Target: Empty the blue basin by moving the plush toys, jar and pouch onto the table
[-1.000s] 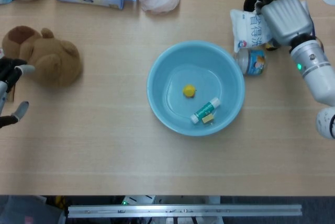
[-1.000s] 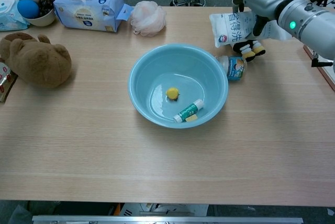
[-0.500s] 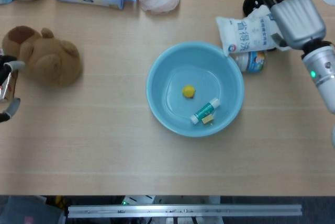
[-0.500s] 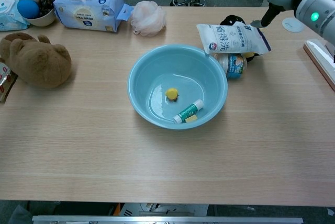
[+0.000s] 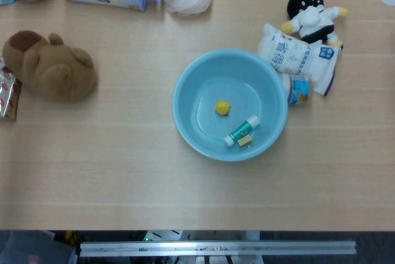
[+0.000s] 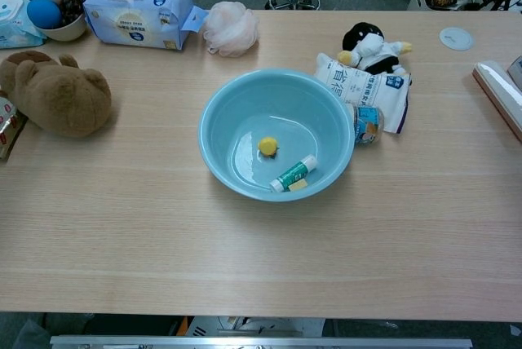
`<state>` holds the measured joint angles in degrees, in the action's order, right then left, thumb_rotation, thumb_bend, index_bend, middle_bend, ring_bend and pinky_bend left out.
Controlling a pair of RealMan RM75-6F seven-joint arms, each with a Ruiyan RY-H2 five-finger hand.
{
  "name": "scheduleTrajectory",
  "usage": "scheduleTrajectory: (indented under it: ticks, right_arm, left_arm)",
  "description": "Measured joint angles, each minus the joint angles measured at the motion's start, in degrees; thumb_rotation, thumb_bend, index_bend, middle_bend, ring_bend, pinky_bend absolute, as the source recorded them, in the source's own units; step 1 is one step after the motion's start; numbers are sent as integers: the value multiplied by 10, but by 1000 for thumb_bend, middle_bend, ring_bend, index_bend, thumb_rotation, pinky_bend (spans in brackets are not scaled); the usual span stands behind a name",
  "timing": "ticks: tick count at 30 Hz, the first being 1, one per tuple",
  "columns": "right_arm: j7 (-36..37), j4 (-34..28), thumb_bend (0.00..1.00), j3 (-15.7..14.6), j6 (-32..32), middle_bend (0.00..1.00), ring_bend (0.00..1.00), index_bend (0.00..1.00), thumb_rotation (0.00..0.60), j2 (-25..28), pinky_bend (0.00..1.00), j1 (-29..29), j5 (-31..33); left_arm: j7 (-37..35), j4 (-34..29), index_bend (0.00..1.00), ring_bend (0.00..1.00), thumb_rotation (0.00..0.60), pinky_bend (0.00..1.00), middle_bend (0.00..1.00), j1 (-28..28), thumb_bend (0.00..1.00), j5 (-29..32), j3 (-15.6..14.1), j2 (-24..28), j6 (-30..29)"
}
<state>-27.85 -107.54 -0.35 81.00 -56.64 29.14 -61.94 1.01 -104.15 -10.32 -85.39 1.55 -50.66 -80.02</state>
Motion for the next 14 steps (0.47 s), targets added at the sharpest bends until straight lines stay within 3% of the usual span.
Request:
scheduleTrajectory:
  ticks: [7,14]
  right_arm:
    - [60,-7,193,-33,70,355,339,245,600,36,534,-97,-58]
    - [89,-10,193,-42,103,356,340,255,600,51,534,-155,-98]
  left_arm:
    - [14,-3,225,158,600,250,201,17,328,2,-4,0,-19]
    - [21,-7,225,158,600,247,201,38,328,-8,-10,-5,-47]
